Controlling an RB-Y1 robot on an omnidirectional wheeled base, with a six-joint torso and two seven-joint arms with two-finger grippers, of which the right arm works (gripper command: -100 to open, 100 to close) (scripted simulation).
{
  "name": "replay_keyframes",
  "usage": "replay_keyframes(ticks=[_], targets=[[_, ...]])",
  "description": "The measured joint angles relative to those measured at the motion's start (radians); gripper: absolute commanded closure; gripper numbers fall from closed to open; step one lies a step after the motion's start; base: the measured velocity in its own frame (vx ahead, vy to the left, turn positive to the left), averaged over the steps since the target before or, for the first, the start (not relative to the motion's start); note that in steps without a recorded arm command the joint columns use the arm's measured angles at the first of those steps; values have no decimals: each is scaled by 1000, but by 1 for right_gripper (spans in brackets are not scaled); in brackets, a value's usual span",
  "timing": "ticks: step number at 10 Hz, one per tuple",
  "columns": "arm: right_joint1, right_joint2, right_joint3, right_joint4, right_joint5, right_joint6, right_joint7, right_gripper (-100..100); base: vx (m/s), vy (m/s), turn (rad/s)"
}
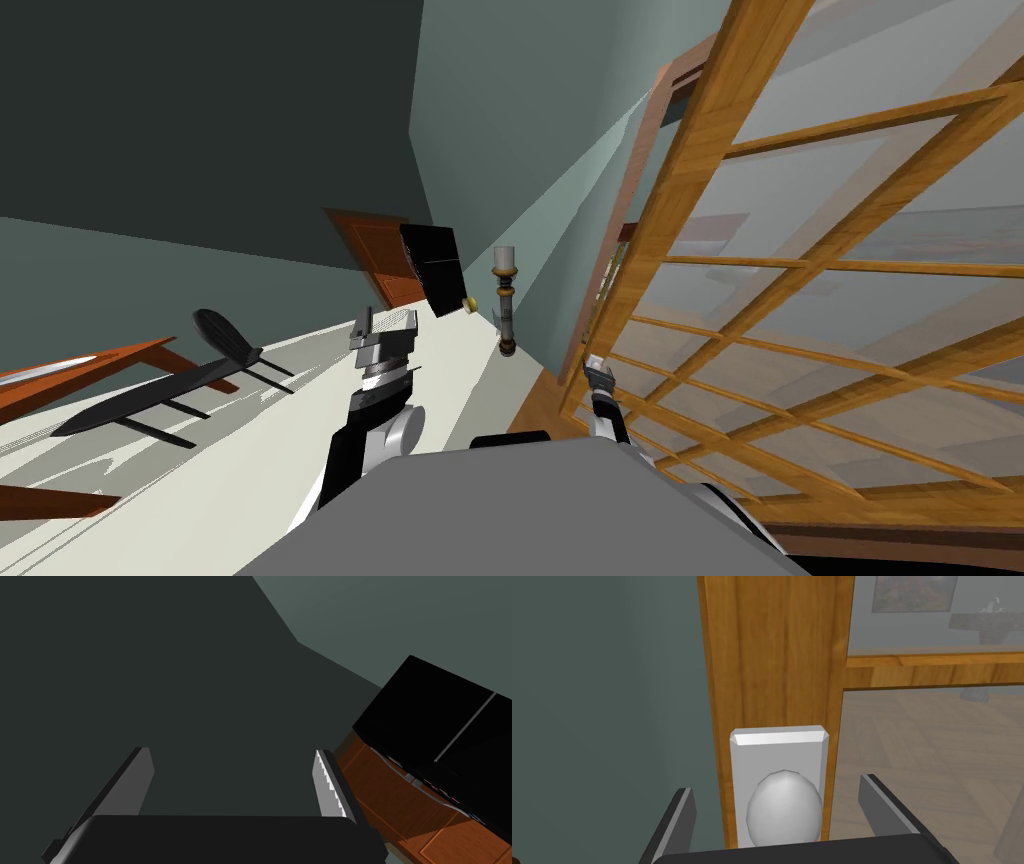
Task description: Pull the door open
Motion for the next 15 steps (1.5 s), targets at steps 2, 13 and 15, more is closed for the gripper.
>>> replay_keyframes(ticks=[2,13,15], targets=[[0,-1,-1,-1,0,0,0,100,-26,-1,-11],[39,-45,63,-19,36,-2,-94,100,-137,11,77],[50,-61,84,-23,47,-6,-129,100,-183,28,94]])
